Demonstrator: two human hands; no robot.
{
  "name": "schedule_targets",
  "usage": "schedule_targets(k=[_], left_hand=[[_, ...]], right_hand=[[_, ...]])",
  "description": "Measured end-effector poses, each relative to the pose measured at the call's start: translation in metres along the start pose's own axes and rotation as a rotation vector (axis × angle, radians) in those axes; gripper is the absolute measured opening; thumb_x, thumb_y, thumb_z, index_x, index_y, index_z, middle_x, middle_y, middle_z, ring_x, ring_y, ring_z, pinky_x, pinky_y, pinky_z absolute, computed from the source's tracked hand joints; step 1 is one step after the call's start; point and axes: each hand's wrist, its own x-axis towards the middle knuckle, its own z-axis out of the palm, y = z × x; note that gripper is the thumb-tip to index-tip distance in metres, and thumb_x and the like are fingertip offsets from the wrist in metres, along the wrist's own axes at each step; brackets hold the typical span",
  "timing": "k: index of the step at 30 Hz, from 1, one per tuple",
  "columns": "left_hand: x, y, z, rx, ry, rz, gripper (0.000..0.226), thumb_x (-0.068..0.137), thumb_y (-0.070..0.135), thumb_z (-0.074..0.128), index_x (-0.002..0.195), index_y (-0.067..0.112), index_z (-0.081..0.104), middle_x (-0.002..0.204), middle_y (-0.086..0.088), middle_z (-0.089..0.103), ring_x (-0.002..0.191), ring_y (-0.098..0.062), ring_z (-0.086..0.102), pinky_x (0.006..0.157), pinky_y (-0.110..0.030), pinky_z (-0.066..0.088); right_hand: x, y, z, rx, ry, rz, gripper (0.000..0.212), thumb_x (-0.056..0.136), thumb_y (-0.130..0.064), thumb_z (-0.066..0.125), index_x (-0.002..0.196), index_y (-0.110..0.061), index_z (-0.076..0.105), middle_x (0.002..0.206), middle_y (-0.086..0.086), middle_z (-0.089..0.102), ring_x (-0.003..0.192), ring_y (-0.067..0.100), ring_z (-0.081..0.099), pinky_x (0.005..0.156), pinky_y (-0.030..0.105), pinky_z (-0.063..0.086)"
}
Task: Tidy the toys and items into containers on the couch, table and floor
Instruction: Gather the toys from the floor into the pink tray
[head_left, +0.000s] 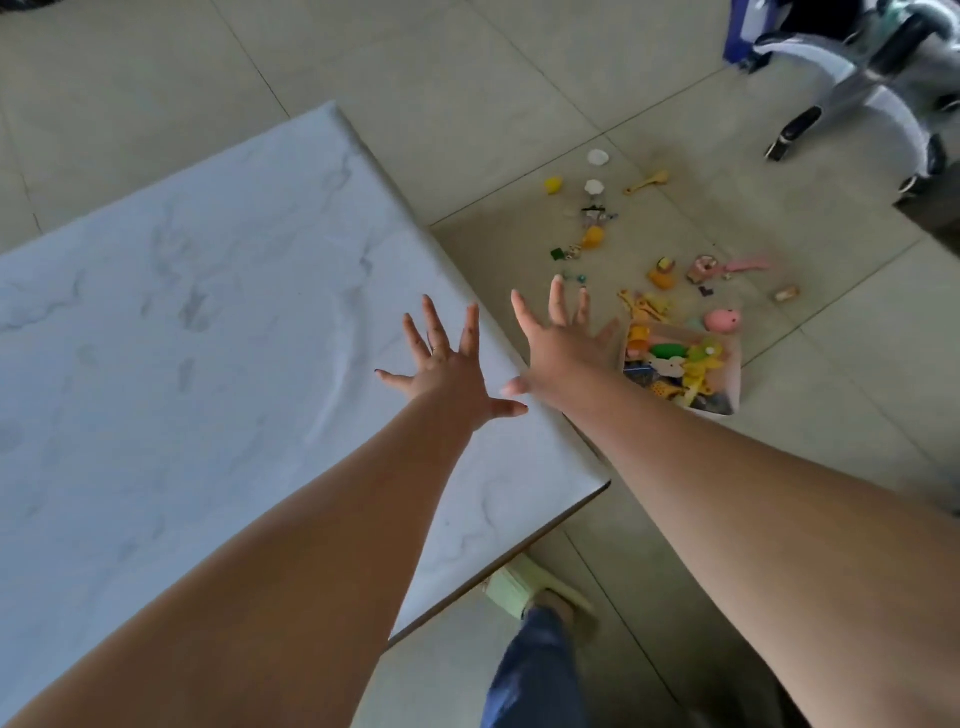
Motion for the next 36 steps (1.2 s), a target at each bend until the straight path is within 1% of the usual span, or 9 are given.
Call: schedule_targets(k=[6, 10, 14, 15, 17, 23, 27, 30, 36], left_hand=[[0.074, 0.060, -0.018, 0.064, 0.045, 0.040, 0.135, 0.055, 0.085, 0.060, 0.143, 0.037, -0.031, 0.148, -0.010, -0.043, 0.140, -0.033, -0.031, 0.102, -0.077, 0.008], [0.108, 0.095, -0.024, 0.126, 0.028, 0.021, 0.135, 0.055, 0.086, 0.058, 0.144, 0.035, -0.030, 0.147, -0.011, -0.043, 0.139, -0.034, -0.032, 0.104, -0.076, 0.004], [0.133, 0.134, -0.029, 0.116, -0.015, 0.001, 0.135, 0.055, 0.087, 0.056, 0.143, 0.035, -0.031, 0.147, -0.011, -0.044, 0.138, -0.035, -0.033, 0.103, -0.076, 0.004], [0.142, 0.157, -0.029, 0.108, -0.035, -0.012, 0.135, 0.055, 0.087, 0.057, 0.143, 0.035, -0.031, 0.146, -0.011, -0.044, 0.138, -0.035, -0.033, 0.103, -0.076, 0.004], [0.145, 0.171, -0.026, 0.094, -0.066, -0.020, 0.135, 0.056, 0.086, 0.057, 0.143, 0.035, -0.032, 0.146, -0.010, -0.045, 0.138, -0.035, -0.033, 0.103, -0.076, 0.004], [0.179, 0.298, -0.022, -0.010, -0.143, -0.147, 0.133, 0.058, 0.086, 0.056, 0.141, 0.035, -0.035, 0.146, -0.011, -0.045, 0.138, -0.036, -0.033, 0.102, -0.077, 0.006], [0.200, 0.370, -0.006, -0.113, -0.194, -0.255, 0.129, 0.064, 0.080, 0.060, 0.141, 0.037, -0.034, 0.145, -0.009, -0.046, 0.138, -0.035, -0.033, 0.101, -0.077, 0.004], [0.215, 0.409, 0.009, -0.181, -0.234, -0.328, 0.131, 0.062, 0.080, 0.061, 0.140, 0.038, -0.036, 0.146, -0.008, -0.046, 0.139, -0.034, -0.033, 0.101, -0.078, 0.005], [0.226, 0.424, 0.044, -0.281, -0.301, -0.460, 0.131, 0.061, 0.081, 0.061, 0.140, 0.038, -0.035, 0.145, -0.007, -0.047, 0.138, -0.034, -0.034, 0.102, -0.077, 0.006]], right_hand=[[0.084, 0.048, -0.029, -0.025, 0.005, 0.026, 0.111, 0.078, -0.063, 0.063, 0.148, -0.040, -0.019, 0.157, 0.008, -0.029, 0.146, 0.037, -0.018, 0.110, 0.068, 0.002], [0.129, 0.078, -0.041, 0.005, 0.007, 0.022, 0.111, 0.077, -0.063, 0.064, 0.148, -0.041, -0.019, 0.157, 0.007, -0.029, 0.146, 0.037, -0.017, 0.110, 0.070, 0.003], [0.155, 0.118, -0.048, -0.006, -0.039, 0.000, 0.111, 0.077, -0.061, 0.065, 0.148, -0.040, -0.018, 0.157, 0.008, -0.028, 0.146, 0.038, -0.017, 0.110, 0.070, 0.002], [0.166, 0.139, -0.053, -0.014, -0.056, -0.010, 0.111, 0.077, -0.061, 0.065, 0.148, -0.040, -0.018, 0.157, 0.008, -0.028, 0.146, 0.038, -0.017, 0.110, 0.070, 0.002], [0.171, 0.154, -0.049, -0.014, -0.094, -0.018, 0.112, 0.077, -0.061, 0.065, 0.148, -0.040, -0.018, 0.157, 0.008, -0.029, 0.145, 0.038, -0.018, 0.110, 0.070, 0.001], [0.226, 0.265, -0.074, -0.110, -0.153, -0.143, 0.113, 0.076, -0.060, 0.067, 0.148, -0.041, -0.019, 0.155, 0.008, -0.032, 0.144, 0.039, -0.022, 0.111, 0.069, -0.002], [0.249, 0.323, -0.077, -0.179, -0.171, -0.239, 0.109, 0.081, -0.049, 0.067, 0.147, -0.042, -0.020, 0.155, 0.007, -0.033, 0.144, 0.037, -0.024, 0.112, 0.068, -0.003], [0.264, 0.354, -0.067, -0.237, -0.180, -0.300, 0.106, 0.084, -0.041, 0.067, 0.148, -0.043, -0.018, 0.156, 0.007, -0.031, 0.144, 0.037, -0.023, 0.110, 0.069, -0.002], [0.284, 0.372, -0.043, -0.353, -0.202, -0.423, 0.099, 0.089, -0.012, 0.059, 0.149, -0.043, -0.014, 0.157, 0.005, -0.029, 0.145, 0.035, -0.021, 0.111, 0.068, -0.005]])
